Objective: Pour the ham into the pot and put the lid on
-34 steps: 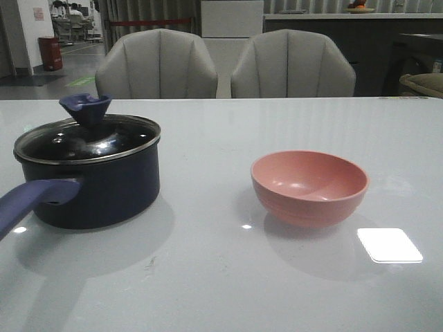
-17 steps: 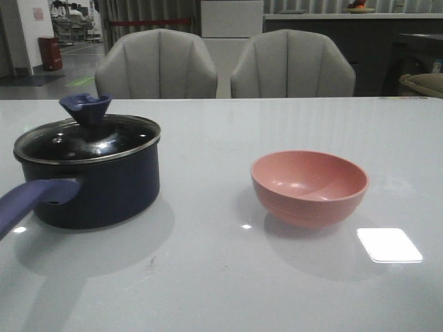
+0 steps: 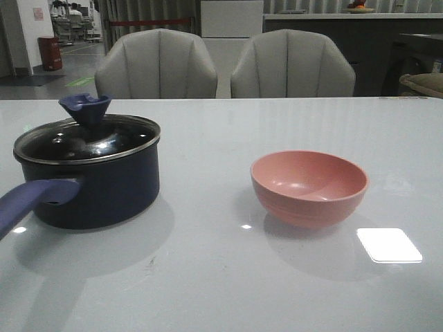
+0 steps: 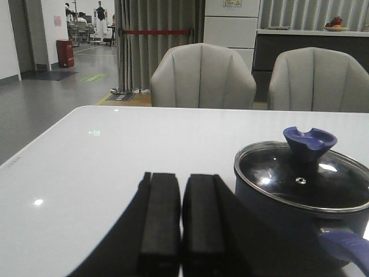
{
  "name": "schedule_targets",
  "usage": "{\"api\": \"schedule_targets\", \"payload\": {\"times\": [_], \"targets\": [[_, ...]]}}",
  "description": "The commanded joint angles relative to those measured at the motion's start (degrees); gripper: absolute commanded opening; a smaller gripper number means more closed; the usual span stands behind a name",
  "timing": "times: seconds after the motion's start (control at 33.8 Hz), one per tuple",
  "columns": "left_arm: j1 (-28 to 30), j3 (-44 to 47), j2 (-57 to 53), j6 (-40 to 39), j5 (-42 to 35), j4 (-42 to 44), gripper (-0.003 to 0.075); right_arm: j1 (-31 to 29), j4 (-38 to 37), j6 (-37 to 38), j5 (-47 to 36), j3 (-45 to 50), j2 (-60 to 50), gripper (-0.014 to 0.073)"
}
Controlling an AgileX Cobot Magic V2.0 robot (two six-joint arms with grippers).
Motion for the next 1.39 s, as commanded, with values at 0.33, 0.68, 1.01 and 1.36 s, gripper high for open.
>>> {"api": "schedule_targets", "payload": {"times": [0.33, 0.68, 1.01, 1.36], "targets": [[0.0, 1.2, -1.2, -0.6, -4.9, 0.0, 0.0112, -0.3, 0.2, -0.3, -4.4, -1.7, 0.4, 0.0165], [0.0, 1.2, -1.2, -0.6, -4.9, 0.0, 0.0112, -3.0, -7.8, -0.1, -5.3, 5.9, -9.4, 0.0165], [0.0, 1.2, -1.2, -0.6, -4.9, 0.0, 0.0112, -3.3, -11.2, 5.1, -7.2, 11.9, -16.9, 0.0165], [0.0, 1.2, -1.0, -0.6, -4.9, 0.0, 0.0112, -4.5, -10.6, 5.2, -10.5, 13.9, -16.9, 0.0165]]}}
